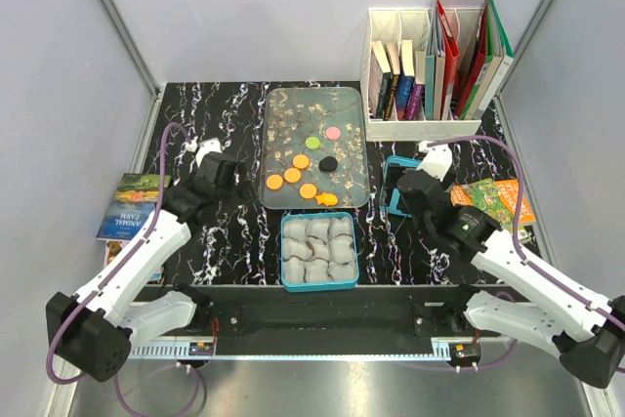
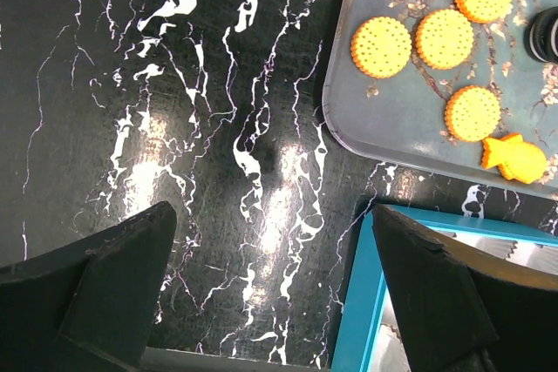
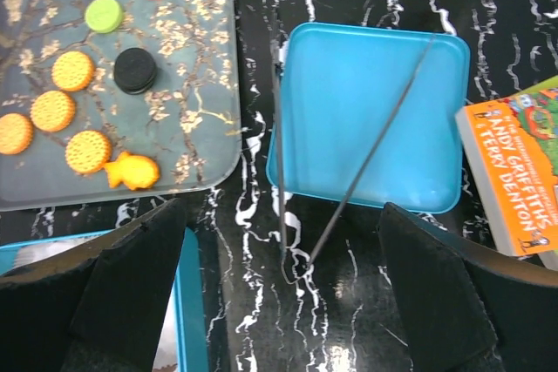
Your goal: Pack the cookies
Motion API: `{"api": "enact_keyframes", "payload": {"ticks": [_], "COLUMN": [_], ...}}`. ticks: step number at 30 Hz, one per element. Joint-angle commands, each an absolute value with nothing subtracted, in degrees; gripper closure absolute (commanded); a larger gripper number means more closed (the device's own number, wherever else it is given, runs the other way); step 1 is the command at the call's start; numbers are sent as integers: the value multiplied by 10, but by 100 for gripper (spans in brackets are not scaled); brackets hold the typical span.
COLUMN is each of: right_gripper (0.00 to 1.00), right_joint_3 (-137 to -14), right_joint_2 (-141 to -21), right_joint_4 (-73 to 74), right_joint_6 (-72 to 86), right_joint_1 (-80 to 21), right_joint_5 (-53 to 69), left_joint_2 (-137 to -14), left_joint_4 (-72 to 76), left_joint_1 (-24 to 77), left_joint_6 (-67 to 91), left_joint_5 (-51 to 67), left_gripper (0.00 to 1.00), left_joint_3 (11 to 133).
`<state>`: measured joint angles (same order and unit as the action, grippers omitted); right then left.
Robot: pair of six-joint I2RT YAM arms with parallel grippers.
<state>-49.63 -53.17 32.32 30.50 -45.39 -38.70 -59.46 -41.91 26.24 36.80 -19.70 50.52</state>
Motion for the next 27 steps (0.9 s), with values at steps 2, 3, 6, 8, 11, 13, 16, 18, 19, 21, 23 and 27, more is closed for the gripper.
{"api": "enact_keyframes", "payload": {"ticks": [2, 3, 6, 8, 11, 13, 16, 18, 19, 21, 23, 27], "right_gripper": [0, 0, 0, 0, 0, 0, 0, 0, 0, 0, 0, 0], "right_joint_3": [-509, -513, -530, -536, -531, -521, -514, -520, -526, -536, -542, -542], "right_joint_2": [-533, -548, -590, -610, -632, -642, -656, -678, -688, -717, -729, -760], "right_joint_4": [354, 373, 415, 428, 432, 426, 405, 401, 400, 400, 390, 357], "right_joint_6": [315, 317, 339, 352, 359, 356, 334, 323, 318, 312, 311, 312], "right_joint_1": [-455, -455, -452, -442, -384, -318, -293, -293, -294, -293, -293, -293], "right_joint_5": [-446, -447, -462, -458, -412, -353, -328, -322, -316, -292, -274, -253], "left_joint_2": [-585, -588, -596, -602, -602, -600, -604, -606, -607, -609, -609, -607], "left_joint_4": [-390, -390, -389, -390, -391, -392, -391, -391, -391, -393, -391, -392], "left_joint_1": [263, 264, 263, 264, 264, 264, 264, 263, 263, 263, 264, 264], "left_joint_6": [352, 353, 355, 354, 355, 356, 356, 355, 355, 356, 356, 355], "left_joint_5": [-179, -178, -173, -169, -163, -156, -150, -144, -142, -136, -134, -129], "left_gripper": [1, 1, 1, 1, 1, 1, 1, 1, 1, 1, 1, 1], "left_joint_3": [508, 509, 511, 513, 511, 509, 510, 511, 512, 511, 511, 509]}}
